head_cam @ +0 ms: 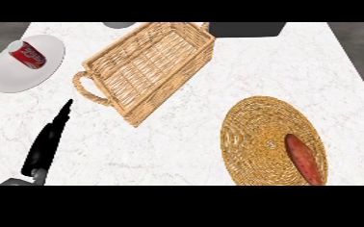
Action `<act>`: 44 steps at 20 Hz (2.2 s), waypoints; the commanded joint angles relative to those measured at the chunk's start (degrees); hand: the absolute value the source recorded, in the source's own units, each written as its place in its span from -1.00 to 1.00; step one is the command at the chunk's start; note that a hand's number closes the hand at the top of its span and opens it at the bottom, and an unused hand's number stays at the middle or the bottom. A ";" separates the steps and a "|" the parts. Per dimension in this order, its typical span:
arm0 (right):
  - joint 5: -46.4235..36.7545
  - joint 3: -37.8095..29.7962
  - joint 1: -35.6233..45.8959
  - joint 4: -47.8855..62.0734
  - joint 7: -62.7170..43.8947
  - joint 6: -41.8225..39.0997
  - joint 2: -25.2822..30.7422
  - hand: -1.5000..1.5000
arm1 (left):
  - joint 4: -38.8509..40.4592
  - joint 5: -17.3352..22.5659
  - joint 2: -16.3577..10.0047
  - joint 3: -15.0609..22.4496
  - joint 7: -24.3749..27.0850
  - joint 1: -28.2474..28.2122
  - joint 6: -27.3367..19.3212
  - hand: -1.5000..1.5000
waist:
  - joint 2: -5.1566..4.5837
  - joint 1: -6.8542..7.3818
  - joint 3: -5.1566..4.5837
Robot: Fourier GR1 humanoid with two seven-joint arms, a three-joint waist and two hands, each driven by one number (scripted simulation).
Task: Pick the sweet potato from the placemat and place it in the basket
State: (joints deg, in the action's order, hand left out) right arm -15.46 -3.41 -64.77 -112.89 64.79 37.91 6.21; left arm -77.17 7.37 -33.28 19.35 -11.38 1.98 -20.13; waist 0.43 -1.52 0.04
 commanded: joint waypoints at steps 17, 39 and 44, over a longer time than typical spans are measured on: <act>-8.79 -0.76 15.47 8.59 -0.41 4.37 -3.59 -1.00 | -0.92 -4.54 2.63 -4.70 -1.90 0.94 4.30 0.00 | -0.39 1.28 -0.04; -19.94 -2.94 29.99 18.78 -11.99 4.03 -3.99 -1.00 | -2.61 -10.37 6.61 -9.15 -2.55 -0.43 7.75 0.00 | -0.43 1.81 -0.02; -21.38 -4.29 31.09 17.95 -14.64 3.62 -4.13 -1.00 | -1.41 -12.10 8.40 -9.14 -3.90 0.61 8.06 0.00 | -0.44 1.46 -0.04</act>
State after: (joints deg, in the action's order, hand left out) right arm -36.00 -8.23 -37.95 -97.14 52.28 40.84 4.11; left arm -78.49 -3.91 -25.12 10.76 -13.54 1.58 -12.72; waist 0.26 -0.49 -1.01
